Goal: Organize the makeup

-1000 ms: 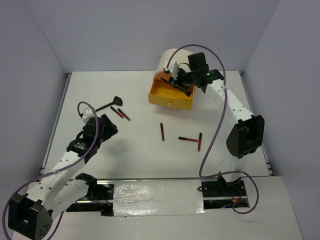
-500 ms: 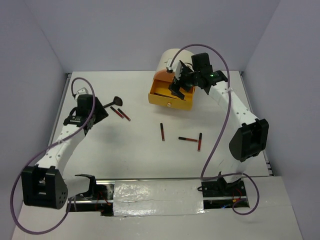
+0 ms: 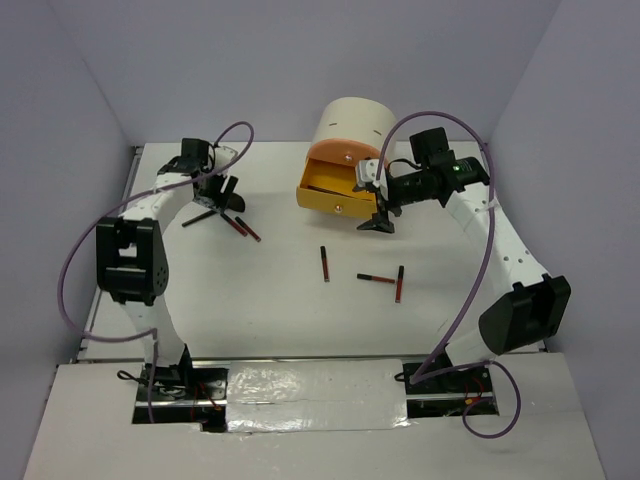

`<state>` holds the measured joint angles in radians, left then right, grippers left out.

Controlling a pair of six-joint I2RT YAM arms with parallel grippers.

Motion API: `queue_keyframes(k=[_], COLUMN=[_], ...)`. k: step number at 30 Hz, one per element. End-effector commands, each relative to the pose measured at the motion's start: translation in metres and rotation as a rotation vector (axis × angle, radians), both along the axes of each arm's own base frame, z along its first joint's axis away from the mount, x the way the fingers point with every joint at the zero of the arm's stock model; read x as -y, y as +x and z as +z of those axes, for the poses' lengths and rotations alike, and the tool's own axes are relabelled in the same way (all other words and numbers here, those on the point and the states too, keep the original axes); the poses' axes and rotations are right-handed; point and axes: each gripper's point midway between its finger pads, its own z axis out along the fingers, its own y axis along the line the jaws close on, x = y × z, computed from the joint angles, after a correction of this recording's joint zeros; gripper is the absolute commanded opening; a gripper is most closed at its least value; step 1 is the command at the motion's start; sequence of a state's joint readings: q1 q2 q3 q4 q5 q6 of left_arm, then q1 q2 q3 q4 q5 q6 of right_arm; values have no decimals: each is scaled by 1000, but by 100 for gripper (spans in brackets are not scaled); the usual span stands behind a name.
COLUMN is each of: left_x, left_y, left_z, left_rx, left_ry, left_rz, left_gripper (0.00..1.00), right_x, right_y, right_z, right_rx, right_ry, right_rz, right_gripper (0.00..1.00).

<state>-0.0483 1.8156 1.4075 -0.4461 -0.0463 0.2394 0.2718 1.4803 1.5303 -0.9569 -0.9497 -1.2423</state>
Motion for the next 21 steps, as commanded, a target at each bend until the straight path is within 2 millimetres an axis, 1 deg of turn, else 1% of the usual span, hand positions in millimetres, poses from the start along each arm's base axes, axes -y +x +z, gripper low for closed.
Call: queue_keyframes(k=[1,4,5,6,7,8,10,14,15,17,18,21], left_x=[-10,-13,-25,-23,-27,-27,-23,-22,-20,-20,-21,-25], left_y=[23,33,33,33,36,34,34,29,27,23,20,18], left_z=[-7,-14,-22,-27,-26,-36,-45,-55,-57,-60,-65,-73], left_rx=[-51,-67,-89,-105,-105,-134,-160,-192,-204,-214,-222,-234], left_ry=[50,67,66,45,41,27,-5,-13,-19,-19,-19,-10], left_rz=[-165,-216,-202,-222,-233,-241,-277,-305,-316,-325,-329,-323], left_gripper=[83,83,83,82,81,80,77,75,74,73,73,71], right_x=[2,8,11,14,14,16,18,20,20,22,22,23], right_y=[-18,-14,-12,-11,-9,-8,-3,7,9,14,15,18], right_z=[2,2,3,1,2,1,1,2,6,7,7,7], right_rx=[-28,-35,-35,-50,-52,-59,-69,-79,-72,-77,-77,-85], right_ry=[10,17,21,25,31,34,40,46,49,51,53,56], right_rz=[64,34,22,6,0,-7,-27,-52,-56,-66,-68,-72], right_gripper=[92,92,91,91,91,91,91,91,91,91,91,91])
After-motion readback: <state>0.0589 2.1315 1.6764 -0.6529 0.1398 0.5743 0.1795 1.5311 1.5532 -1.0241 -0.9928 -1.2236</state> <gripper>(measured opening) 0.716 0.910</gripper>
